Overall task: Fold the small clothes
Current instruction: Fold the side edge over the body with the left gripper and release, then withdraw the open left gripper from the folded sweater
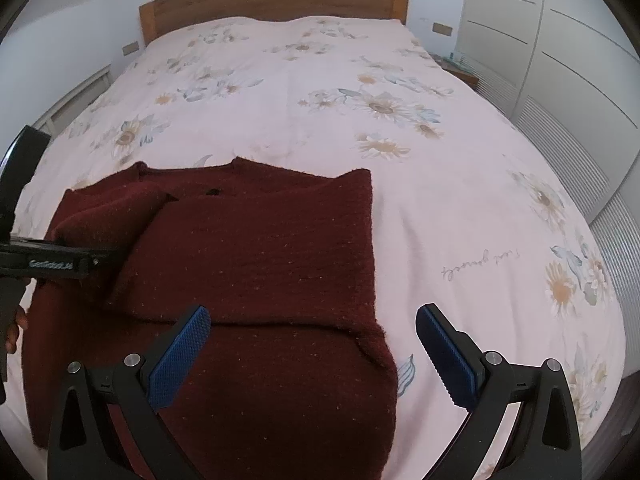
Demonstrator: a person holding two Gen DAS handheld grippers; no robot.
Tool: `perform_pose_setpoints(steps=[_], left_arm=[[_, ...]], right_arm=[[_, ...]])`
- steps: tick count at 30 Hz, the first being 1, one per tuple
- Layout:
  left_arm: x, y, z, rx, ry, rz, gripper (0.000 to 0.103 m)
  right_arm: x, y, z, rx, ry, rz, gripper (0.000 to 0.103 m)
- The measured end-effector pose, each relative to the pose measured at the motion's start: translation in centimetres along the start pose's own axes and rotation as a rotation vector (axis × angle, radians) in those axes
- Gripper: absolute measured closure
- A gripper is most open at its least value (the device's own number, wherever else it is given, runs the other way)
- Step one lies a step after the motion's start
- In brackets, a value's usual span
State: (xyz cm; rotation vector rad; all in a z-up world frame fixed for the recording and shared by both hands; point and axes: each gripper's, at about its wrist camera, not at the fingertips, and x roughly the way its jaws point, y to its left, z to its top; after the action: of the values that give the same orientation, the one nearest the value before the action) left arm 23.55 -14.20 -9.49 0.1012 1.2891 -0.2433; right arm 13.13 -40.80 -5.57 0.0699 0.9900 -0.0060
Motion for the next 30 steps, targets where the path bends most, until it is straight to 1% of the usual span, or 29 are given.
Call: perform_pose_setpoints(steps=[1,2,3,4,8,11,19,21,25,28,30], left_arm=[[-0.2,0.2,-0.1,0.002,0.001,-0.001,0.017],[-0.4,0.3,-0.2,0.005,-0.003,-0.001,0.015],[-0.7,0.6,-0.5,0.011,-0.010,0.001,0.007],[-0.9,0.7,-0.7,0.017,-0.010,0.003,0.001],[-2.2,1.8,-2.0,0.033,-0.025,0.014,0.001],[-3.1,3.4,-3.1,0.043,-0.039,0.035,0.001],[-4.6,11.2,-5.1,-0.043,-0.025,0.015,0.001],[-4.4,13.0,-5.4,-0.061,-0.009,0.049,0.001],[-3.6,15.0,-5.9,-0.069,-0.003,0.082,0.001],[-2.1,15.6,-6.1,-0.058,0.019,0.111,0.001],[-0.8,15.9,-6.1,-0.046,0.031,0.116,0.002]], right_arm=[[0.0,0.0,0.0,-0.001,0.000,0.000,0.001],[-0.1,0.0,0.0,-0.002,0.000,0.000,0.001],[-0.1,0.0,-0.1,-0.005,0.001,0.000,0.001],[-0.1,0.0,-0.1,-0.004,0.000,0.000,0.001],[-0.1,0.1,-0.2,-0.004,0.003,0.005,0.001],[0.1,0.6,-0.1,-0.015,0.008,0.012,0.001],[0.3,2.7,0.1,-0.054,0.014,0.027,0.001],[0.4,3.1,0.2,-0.065,0.019,0.027,0.001],[0.7,3.9,0.1,-0.079,0.030,0.024,0.001],[0.9,4.4,0.0,-0.089,0.041,0.017,0.001],[0.9,4.7,-0.1,-0.099,0.049,0.013,0.001]])
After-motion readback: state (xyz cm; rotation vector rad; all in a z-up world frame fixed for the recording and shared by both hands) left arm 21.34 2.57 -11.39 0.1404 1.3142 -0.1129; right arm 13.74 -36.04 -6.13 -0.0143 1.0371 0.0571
